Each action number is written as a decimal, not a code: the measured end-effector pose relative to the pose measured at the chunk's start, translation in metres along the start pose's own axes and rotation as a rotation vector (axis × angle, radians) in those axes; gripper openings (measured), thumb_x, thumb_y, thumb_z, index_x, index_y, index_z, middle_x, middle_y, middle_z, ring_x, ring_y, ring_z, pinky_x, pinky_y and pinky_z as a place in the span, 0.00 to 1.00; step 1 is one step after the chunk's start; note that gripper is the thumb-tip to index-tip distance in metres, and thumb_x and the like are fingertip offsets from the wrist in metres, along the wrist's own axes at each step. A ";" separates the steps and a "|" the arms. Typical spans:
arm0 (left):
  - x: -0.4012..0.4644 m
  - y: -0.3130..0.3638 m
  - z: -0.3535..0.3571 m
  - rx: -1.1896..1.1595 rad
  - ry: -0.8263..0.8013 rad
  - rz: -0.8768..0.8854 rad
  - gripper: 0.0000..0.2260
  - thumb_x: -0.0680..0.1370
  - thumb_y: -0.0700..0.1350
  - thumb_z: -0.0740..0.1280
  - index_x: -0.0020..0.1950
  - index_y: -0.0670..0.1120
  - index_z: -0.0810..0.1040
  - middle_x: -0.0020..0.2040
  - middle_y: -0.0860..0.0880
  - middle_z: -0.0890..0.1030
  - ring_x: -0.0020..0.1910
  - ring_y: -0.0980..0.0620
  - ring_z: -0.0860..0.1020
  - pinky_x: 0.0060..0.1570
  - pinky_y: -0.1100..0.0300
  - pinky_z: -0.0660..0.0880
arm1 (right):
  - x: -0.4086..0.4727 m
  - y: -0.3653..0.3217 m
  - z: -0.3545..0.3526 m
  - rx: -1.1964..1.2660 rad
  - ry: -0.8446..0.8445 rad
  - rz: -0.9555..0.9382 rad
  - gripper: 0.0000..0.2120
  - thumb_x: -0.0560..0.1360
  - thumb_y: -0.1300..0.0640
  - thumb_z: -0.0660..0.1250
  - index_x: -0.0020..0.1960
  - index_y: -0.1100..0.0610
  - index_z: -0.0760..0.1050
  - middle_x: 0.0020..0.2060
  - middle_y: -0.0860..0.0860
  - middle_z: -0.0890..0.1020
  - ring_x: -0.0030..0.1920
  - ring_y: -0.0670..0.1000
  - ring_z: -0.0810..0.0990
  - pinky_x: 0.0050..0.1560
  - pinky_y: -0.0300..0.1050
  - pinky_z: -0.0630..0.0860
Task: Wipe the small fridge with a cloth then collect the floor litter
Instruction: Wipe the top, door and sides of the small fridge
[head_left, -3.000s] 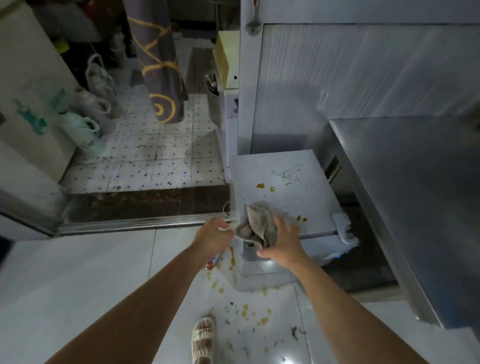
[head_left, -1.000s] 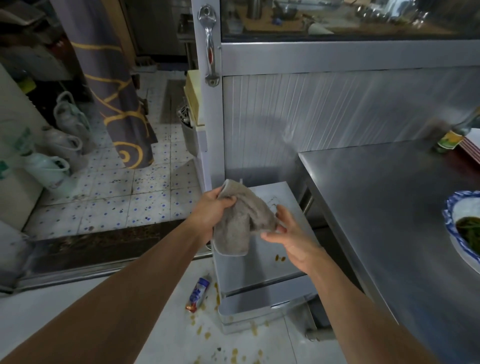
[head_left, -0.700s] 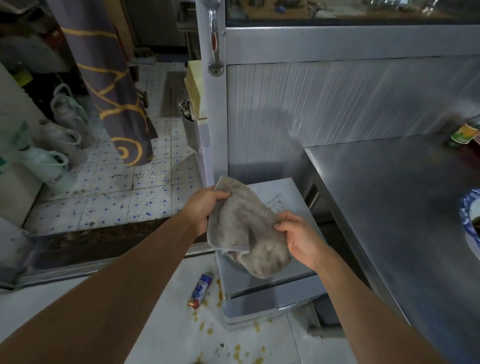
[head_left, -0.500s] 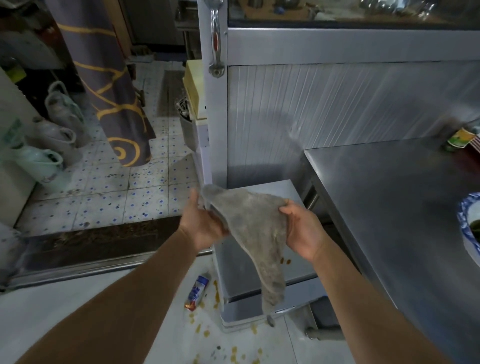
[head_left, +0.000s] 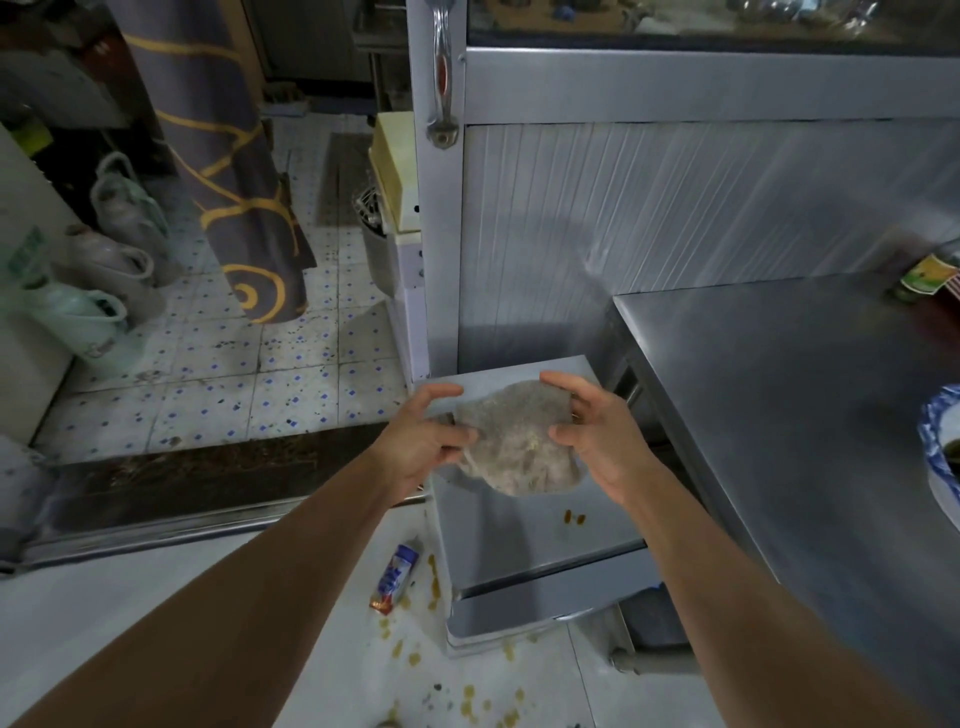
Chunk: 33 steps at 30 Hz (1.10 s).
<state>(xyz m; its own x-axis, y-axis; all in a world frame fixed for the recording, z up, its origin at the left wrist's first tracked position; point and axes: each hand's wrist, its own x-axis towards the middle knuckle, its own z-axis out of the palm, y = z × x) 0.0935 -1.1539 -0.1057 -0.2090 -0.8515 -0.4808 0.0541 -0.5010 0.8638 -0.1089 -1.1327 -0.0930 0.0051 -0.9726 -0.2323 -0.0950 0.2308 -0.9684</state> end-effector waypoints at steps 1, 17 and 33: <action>0.001 0.001 0.003 0.263 0.021 0.070 0.22 0.67 0.31 0.72 0.55 0.52 0.76 0.58 0.44 0.74 0.51 0.48 0.76 0.46 0.59 0.78 | 0.002 -0.001 0.001 -0.159 0.037 -0.044 0.27 0.69 0.75 0.66 0.60 0.49 0.76 0.56 0.51 0.79 0.57 0.50 0.79 0.55 0.48 0.79; 0.027 -0.021 0.014 0.447 0.220 -0.100 0.12 0.75 0.47 0.69 0.50 0.39 0.76 0.51 0.39 0.80 0.50 0.41 0.79 0.51 0.45 0.78 | 0.023 0.034 0.008 -0.560 0.279 0.045 0.09 0.78 0.50 0.62 0.48 0.57 0.68 0.36 0.46 0.72 0.37 0.43 0.71 0.33 0.32 0.63; 0.051 -0.016 -0.008 -0.097 -0.093 -0.289 0.18 0.81 0.54 0.52 0.52 0.45 0.77 0.51 0.49 0.82 0.52 0.53 0.78 0.58 0.52 0.66 | 0.054 0.042 0.059 -0.796 -0.011 -0.104 0.20 0.74 0.67 0.61 0.64 0.53 0.70 0.53 0.56 0.74 0.54 0.55 0.74 0.53 0.43 0.71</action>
<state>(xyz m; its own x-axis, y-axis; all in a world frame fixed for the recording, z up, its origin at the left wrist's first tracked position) 0.0903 -1.1902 -0.1455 -0.3175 -0.6564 -0.6843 0.0713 -0.7361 0.6731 -0.0535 -1.1738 -0.1521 0.0625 -0.9869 -0.1490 -0.7752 0.0460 -0.6301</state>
